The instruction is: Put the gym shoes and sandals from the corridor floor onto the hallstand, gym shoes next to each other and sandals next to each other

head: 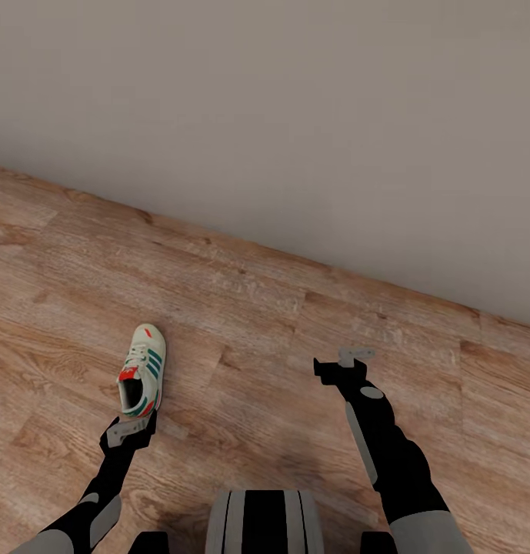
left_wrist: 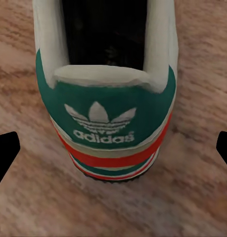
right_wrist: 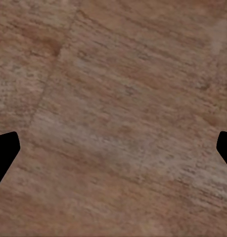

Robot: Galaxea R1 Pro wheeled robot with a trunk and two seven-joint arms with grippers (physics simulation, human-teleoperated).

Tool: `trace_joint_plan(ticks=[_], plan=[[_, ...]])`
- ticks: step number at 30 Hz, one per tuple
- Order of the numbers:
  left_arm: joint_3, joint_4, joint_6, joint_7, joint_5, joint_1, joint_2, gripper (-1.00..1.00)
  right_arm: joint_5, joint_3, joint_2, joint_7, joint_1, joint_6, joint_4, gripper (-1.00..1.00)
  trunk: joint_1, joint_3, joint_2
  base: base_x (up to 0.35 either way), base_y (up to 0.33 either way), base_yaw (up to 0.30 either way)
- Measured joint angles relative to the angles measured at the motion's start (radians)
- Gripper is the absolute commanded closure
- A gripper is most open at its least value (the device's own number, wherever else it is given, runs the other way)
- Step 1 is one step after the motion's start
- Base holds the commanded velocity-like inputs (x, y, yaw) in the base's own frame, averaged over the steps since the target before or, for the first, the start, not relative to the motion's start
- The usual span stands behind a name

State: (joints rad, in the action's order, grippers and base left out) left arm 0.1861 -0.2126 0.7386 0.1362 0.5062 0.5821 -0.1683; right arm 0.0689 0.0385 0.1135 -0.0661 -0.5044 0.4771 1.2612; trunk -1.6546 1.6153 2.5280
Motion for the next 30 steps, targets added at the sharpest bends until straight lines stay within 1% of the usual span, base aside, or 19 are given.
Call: trace_joint_plan(ticks=[8,11,17,22,30], plan=[[0.000,0.000,0.000,0.000,0.000,0.000,-0.001,-1.00,0.000,0.000,0.000,0.000,0.000,0.000,0.000,-1.00,-0.004,0.036,0.002,0.000,0.000,0.000],[0.000,0.000,0.000,0.000,0.000,0.000,-0.002,-1.00,-0.001,0.000,0.000,0.000,0.000,0.000,0.000,-1.00,-0.004,0.041,0.002,0.000,0.000,0.000],[0.000,0.000,0.008,0.000,0.000,0.000,-0.003,-1.00,0.000,0.000,0.000,0.000,0.000,0.000,0.000,-1.00,-0.004,0.045,0.002,0.005,0.000,0.000],[-0.001,0.000,0.012,-0.001,0.000,-0.001,-0.008,-1.00,-0.001,0.000,0.000,0.000,0.000,0.000,0.000,-1.00,-0.003,0.045,0.002,0.140,0.000,0.000],[-0.001,0.000,0.013,-0.001,0.000,-0.001,-0.011,-1.00,0.000,0.000,0.000,0.000,0.000,0.000,0.000,-1.00,-0.004,0.045,0.002,0.022,0.000,0.000]])
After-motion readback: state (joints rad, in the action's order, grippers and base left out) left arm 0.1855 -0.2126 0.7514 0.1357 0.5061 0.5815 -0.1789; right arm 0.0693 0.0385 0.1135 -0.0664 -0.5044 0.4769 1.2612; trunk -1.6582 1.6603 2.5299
